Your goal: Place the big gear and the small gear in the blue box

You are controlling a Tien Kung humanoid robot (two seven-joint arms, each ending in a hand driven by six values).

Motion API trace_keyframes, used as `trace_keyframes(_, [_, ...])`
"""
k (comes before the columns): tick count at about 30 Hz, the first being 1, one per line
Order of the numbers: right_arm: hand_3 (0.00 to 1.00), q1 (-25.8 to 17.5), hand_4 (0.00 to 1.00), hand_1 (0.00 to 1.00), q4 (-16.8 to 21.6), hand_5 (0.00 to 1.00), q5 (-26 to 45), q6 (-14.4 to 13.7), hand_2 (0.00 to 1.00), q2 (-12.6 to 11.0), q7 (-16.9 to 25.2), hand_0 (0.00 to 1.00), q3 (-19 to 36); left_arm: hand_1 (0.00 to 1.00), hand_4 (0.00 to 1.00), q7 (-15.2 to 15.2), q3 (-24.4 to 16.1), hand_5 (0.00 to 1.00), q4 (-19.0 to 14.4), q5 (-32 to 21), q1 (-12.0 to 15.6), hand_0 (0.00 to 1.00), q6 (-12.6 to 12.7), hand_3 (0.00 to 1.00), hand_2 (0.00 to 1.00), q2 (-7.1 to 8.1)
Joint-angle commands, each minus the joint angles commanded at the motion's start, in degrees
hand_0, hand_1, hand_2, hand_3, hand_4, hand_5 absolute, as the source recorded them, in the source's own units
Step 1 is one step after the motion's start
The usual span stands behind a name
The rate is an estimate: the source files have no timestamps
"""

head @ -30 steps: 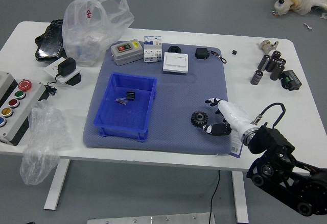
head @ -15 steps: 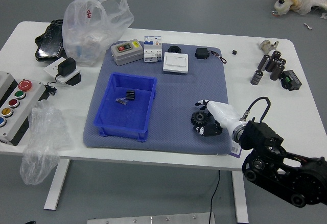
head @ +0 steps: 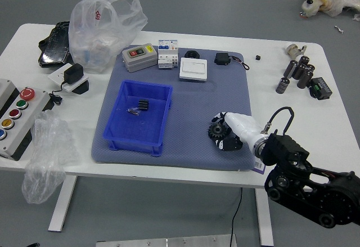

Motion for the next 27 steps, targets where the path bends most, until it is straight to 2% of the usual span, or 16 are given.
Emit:
trace_keyframes(7, [0.708,1.6,0.536,0.455,0.8,0.015,-1.1,-0.7,0.478,-0.1,-0.2,0.316,1.1,0.593,0.731,0.0,0.0,0.627,0.0,-0.1,0.1,0.653,0.0,0.734,0.585,0.11])
trace_keyframes(11, [0.708,4.5,0.536,0.455,0.9,0.015,-1.4,-0.7,0.478,0.4,-0.5,0.316,1.3,0.593,0.731,0.0,0.0,0.627,0.0,-0.1,0.1,0.653,0.1,0.734,0.585,0.18])
trace_keyframes(14, [0.705,7.9,0.535,0.452,-0.2,0.017,-1.5,-0.7,0.477,2.0,-0.5,0.315,0.6,0.593,0.735,0.1,0.0,0.63,-0.1,0.0,0.1,0.653,0.1,0.737,0.585,0.2])
trace_keyframes(22, [0.698,17.2,0.526,0.448,-7.1,0.041,-1.0,-2.3,0.473,9.8,1.1,0.311,-4.1,0.593,0.736,0.6,-0.6,0.632,-0.2,1.0,-0.3,0.654,-0.2,0.738,0.585,0.28])
trace_keyframes(23, [0.698,17.9,0.526,0.448,-7.7,0.041,-1.3,-2.3,0.473,10.3,1.1,0.311,-4.2,0.593,0.736,0.6,-0.6,0.632,-0.2,1.0,-0.3,0.654,-0.2,0.738,0.585,0.27])
trace_keyframes(24, [0.711,18.3,0.576,0.467,-8.1,0.023,-1.8,-2.2,0.543,10.7,1.0,0.321,-4.2,0.593,0.739,0.6,-0.5,0.635,-0.2,0.9,-0.3,0.654,-0.1,0.74,0.585,0.26])
trace_keyframes(27, [0.711,18.4,0.576,0.467,-8.2,0.023,-3.1,-1.6,0.543,10.3,0.6,0.321,-3.4,0.593,0.739,0.6,-0.5,0.635,-0.2,0.8,-0.1,0.654,-0.1,0.74,0.585,0.23])
